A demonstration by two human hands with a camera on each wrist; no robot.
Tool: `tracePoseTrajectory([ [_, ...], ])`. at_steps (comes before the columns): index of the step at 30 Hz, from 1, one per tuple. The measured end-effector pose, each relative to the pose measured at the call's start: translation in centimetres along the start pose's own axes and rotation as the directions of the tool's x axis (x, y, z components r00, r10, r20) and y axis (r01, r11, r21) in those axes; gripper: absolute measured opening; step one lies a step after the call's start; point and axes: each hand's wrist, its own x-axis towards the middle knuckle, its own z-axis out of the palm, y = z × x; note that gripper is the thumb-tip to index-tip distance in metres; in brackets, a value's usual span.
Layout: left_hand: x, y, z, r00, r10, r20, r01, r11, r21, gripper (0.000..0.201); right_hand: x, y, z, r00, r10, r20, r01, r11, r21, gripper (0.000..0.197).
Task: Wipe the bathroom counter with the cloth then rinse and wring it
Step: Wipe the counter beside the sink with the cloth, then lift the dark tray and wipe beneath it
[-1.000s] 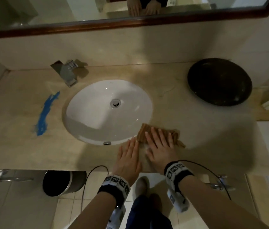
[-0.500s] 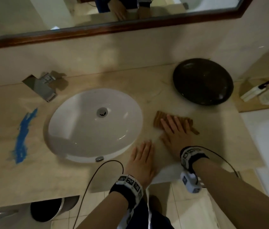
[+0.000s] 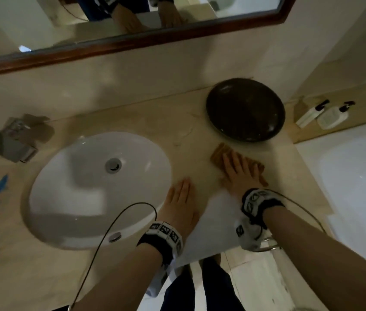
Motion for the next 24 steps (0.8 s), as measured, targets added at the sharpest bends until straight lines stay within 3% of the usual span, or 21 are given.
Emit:
tracePoseTrajectory([
  [3, 1.4, -0.3, -1.4, 0.998, -0.057, 0.024, 0.058, 0.998, -0.039, 0.081, -1.2, -1.6, 0.9, 1.000, 0.018, 0.003, -0.018, 1.000, -0.012, 0.067],
  [5, 2.1, -1.0, -2.5, 0.988, -0.152, 0.010, 0.152, 0.984, -0.093, 0.086, -4.4, -3.5, 3.7, 0.994, -0.099, -0.038, 0.095, 0.990, -0.100, 0.067],
  [8, 2.4, -2.7, -4.0, 0.960, -0.271, -0.067, 0.259, 0.954, -0.149, 0.070, -9.7, -6.3, 8.2, 0.934, -0.354, -0.050, 0.344, 0.927, -0.149, 0.068],
  [10, 2.5, -3.5, -4.9, 0.961, -0.268, -0.072, 0.258, 0.958, -0.121, 0.068, -10.9, -7.1, 9.4, 0.895, -0.445, 0.020, 0.442, 0.882, -0.161, 0.070],
  [12, 2.9, -3.6, -5.3, 0.975, -0.211, -0.075, 0.205, 0.975, -0.087, 0.070, -10.2, -5.9, 8.4, 0.893, -0.447, 0.040, 0.448, 0.881, -0.155, 0.066],
  [14, 3.5, -2.8, -5.3, 0.990, -0.135, -0.049, 0.132, 0.989, -0.065, 0.070, -8.5, -2.4, 6.7, 0.929, -0.370, -0.018, 0.361, 0.915, -0.178, 0.070],
  [16, 4.1, -1.2, -5.0, 0.997, -0.075, 0.007, 0.075, 0.996, -0.048, 0.069, -6.5, 3.0, 4.8, 0.986, -0.141, -0.086, 0.133, 0.987, -0.095, 0.075],
  [18, 4.4, 0.7, -4.8, 0.998, -0.070, 0.005, 0.070, 0.995, -0.066, 0.066, -5.3, 6.6, 3.3, 0.988, 0.100, -0.113, -0.099, 0.995, 0.015, 0.071],
  [22, 6.5, 3.7, -6.3, 0.962, -0.170, -0.213, 0.090, 0.936, -0.341, 0.047, -4.7, 7.3, 2.0, 0.985, 0.160, -0.064, -0.153, 0.983, 0.102, 0.064],
  [24, 8.3, 5.1, -8.2, 0.938, -0.297, -0.177, 0.154, 0.818, -0.555, 0.043, -3.3, 8.1, 0.6, 0.975, 0.210, -0.070, -0.196, 0.967, 0.162, 0.065],
])
